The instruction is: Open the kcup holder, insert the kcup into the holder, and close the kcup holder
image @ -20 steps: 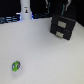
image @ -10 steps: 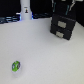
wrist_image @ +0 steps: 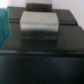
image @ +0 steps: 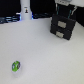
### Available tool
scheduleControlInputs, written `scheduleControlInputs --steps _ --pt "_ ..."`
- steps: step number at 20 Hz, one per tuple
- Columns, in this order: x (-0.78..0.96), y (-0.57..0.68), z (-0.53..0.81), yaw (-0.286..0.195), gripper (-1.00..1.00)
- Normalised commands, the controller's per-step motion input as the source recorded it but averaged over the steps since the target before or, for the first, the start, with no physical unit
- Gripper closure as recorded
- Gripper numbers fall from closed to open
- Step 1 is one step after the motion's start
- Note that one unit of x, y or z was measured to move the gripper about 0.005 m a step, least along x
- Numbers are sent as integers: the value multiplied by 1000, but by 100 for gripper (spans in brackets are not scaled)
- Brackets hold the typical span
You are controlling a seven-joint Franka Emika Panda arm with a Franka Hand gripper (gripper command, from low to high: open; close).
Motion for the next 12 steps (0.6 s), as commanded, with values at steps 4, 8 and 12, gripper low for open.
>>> scheduleControlInputs --steps 4,8,12 --pt "-147 310 -409 -60 -100" --pt "-219 171 -452 -42 -100" --pt "-319 63 -435 -23 -100"
